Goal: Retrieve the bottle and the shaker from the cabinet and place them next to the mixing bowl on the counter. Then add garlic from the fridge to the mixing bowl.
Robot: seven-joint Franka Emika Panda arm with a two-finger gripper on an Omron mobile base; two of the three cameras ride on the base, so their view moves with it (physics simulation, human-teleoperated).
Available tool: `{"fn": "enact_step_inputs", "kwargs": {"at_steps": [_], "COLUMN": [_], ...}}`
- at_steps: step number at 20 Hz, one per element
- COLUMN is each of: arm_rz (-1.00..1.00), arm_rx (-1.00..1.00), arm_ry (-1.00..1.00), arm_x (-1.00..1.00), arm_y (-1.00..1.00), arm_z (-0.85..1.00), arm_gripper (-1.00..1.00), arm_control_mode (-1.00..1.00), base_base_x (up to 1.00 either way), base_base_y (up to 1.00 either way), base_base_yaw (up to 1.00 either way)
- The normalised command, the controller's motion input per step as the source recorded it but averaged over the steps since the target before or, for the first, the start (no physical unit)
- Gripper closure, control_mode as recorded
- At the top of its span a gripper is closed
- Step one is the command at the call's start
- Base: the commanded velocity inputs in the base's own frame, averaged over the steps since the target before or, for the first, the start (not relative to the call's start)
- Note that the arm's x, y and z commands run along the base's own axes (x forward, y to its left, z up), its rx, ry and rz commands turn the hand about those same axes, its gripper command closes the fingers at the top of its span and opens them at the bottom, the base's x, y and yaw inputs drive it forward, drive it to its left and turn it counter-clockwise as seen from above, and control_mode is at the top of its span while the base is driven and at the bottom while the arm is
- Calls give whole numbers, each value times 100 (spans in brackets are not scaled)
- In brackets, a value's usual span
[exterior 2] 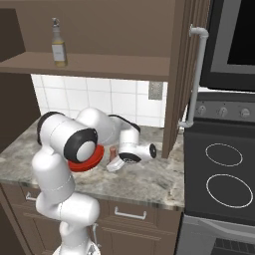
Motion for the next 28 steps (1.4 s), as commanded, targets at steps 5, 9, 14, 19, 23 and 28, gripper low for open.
{"fn": "enact_step_inputs", "kwargs": {"at_steps": [5,9,14,19,23,28], "arm_rz": [0,-1,-4,-4,-9,-20], "arm_rx": [0,1,4,6,3,4], "arm_ry": [-9,-10,-5,0,0,6], "arm_x": [0,0,0,0,0,0], "arm_y": [0,-3,-7,-4,0,0], "arm_z": [28,42,46,48,45,56], "arm_gripper": [-100,-100,-100,-100,-100,-100], "arm_control_mode": [-100,-100,-100,-100,-100,-100], "base_base_x": [0,0,0,0,0,0], "base_base_y": [0,0,0,0,0,0], "base_base_yaw": [0,0,0,0,0,0]}}
